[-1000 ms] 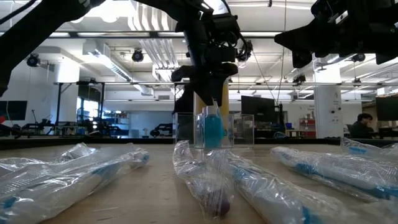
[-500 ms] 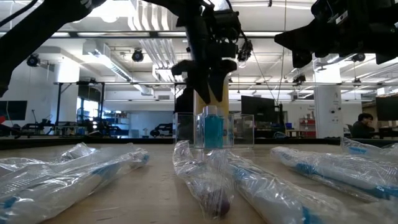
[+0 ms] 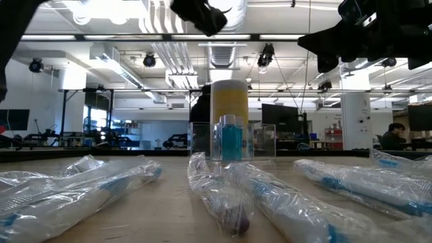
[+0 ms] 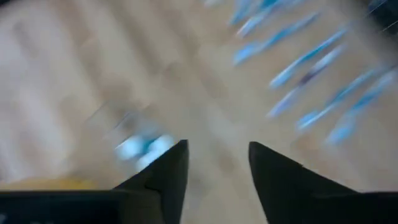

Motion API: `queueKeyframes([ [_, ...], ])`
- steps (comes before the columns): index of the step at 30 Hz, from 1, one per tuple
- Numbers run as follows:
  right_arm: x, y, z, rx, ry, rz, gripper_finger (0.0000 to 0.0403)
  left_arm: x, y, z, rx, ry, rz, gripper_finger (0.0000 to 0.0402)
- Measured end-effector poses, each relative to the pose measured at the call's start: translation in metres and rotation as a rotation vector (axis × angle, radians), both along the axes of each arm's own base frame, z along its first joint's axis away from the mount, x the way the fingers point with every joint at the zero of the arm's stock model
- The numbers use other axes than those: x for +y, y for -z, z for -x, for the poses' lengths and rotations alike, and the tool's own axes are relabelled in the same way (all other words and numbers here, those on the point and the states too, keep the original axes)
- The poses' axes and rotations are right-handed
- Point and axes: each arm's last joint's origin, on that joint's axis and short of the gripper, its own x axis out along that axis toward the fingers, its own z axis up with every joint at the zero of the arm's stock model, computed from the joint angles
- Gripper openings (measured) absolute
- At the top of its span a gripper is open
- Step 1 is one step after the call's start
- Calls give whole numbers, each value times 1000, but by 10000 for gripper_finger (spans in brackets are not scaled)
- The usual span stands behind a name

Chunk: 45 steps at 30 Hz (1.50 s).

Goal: Pick & Place toothbrushing station
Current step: Adjust the transparent organizer

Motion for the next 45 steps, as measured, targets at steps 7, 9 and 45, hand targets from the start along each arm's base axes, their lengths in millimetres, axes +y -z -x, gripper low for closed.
queueKeyframes([
  [7, -2, 5, 0, 51, 74, -39, 8, -21, 38, 40, -157, -105, 200, 40],
  [9, -5, 9, 0, 90, 163, -53, 8, -29, 64, 51, -190, -146, 242, 12],
  [45, -49, 84, -48, 411, 607, -338, 8, -84, 252, 62, -384, -884, 275, 1],
])
